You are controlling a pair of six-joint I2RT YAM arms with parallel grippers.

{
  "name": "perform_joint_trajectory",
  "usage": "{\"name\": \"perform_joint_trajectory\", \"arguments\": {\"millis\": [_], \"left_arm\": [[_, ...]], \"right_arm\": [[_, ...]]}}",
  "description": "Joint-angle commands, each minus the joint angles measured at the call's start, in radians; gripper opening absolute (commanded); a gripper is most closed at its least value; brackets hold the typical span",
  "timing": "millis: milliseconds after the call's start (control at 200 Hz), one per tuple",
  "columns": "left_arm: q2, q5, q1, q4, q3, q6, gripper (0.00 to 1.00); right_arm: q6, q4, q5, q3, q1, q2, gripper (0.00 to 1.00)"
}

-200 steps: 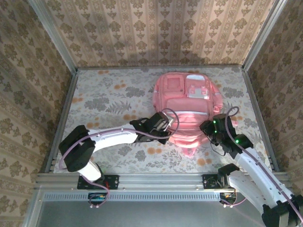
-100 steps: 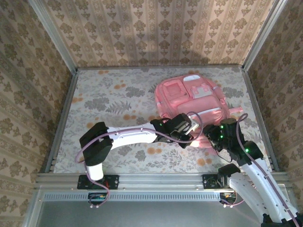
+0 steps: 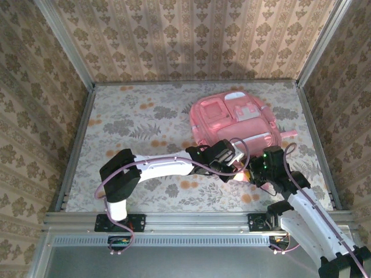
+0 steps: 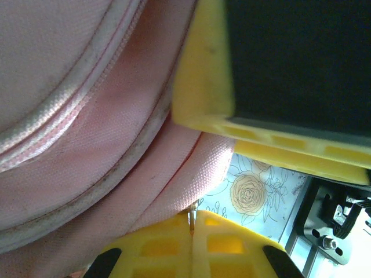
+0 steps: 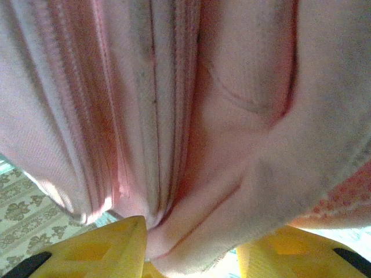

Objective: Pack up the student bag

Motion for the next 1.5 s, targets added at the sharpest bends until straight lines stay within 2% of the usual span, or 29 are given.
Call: {"name": "perform_joint_trajectory", "arguments": {"millis": [0, 190, 330, 765, 1095, 1275, 1495], "left_arm": [[0.002, 0.033, -0.017, 0.068, 0.049, 0.004, 0.0], [-0.013, 0.006, -0.018, 0.056, 0.036, 0.013, 0.0], [-0.035, -0.065, -0.016, 0.027, 0.005, 0.015, 0.0], [-0.17, -0.157, 0.05, 0.095, -0.227, -0.063, 0.0], [-0.224, -0.151, 0.096, 0.091, -0.305, -0.086, 0.0], [-0.219, -0.06, 0.097, 0.015, -0.252, -0.1, 0.0], [-0.15, -0.032, 0.055, -0.241, -0.039, -0.07, 0.0]], "right_arm": [[0.037, 0.128, -0.027, -0.037, 0.008, 0.024, 0.42], [0.005, 0.139, 0.024, -0.04, 0.006, 0.03, 0.16], [-0.004, 0.108, 0.049, -0.04, -0.004, 0.009, 0.0], [-0.006, 0.081, 0.065, -0.021, -0.028, -0.027, 0.0], [-0.022, 0.071, 0.075, -0.023, -0.03, -0.033, 0.0], [-0.032, 0.083, 0.068, -0.038, -0.027, 0.0, 0.0], [-0.01, 0.115, 0.081, -0.043, -0.004, 0.047, 0.0]]}}
